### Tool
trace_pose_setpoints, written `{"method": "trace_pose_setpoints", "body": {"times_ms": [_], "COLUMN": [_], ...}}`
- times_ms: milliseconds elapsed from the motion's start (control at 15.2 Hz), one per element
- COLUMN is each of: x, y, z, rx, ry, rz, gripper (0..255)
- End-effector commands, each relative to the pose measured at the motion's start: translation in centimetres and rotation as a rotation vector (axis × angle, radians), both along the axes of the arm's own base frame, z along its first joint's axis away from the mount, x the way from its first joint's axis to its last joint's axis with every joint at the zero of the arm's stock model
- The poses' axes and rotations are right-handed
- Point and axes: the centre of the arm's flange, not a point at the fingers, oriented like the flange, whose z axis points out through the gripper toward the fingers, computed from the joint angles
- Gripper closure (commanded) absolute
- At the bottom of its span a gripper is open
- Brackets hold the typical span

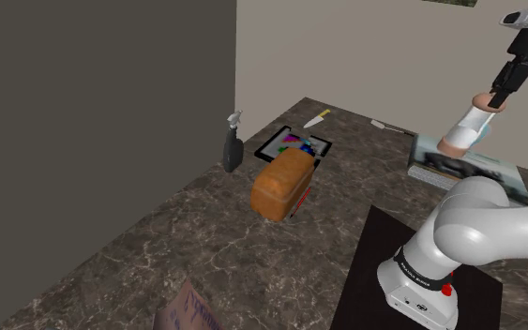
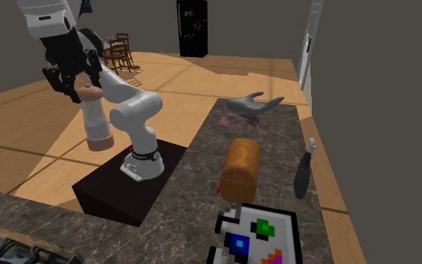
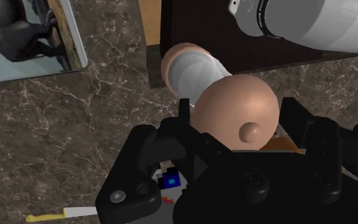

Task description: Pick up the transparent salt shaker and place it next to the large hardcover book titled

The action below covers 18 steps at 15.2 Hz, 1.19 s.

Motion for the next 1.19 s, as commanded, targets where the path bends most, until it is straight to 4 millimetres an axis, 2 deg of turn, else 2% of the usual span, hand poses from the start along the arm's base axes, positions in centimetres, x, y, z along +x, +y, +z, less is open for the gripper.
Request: {"method": "trace_pose_setpoints", "body": {"times_ms": [0,726,792,1122], "x": [-1.8,-10.8,-11.3,-11.3], "y": [-1.8,-13.1,-13.7,-13.7], "z": [-0.2,-0.1,-0.1,-2.7], "rx": [-0.001,-0.001,-0.001,-0.001], "ry": [0.001,0.001,0.001,0.001], "rz": [0.001,0.001,0.001,0.001], "gripper": [255,255,255,255]}}
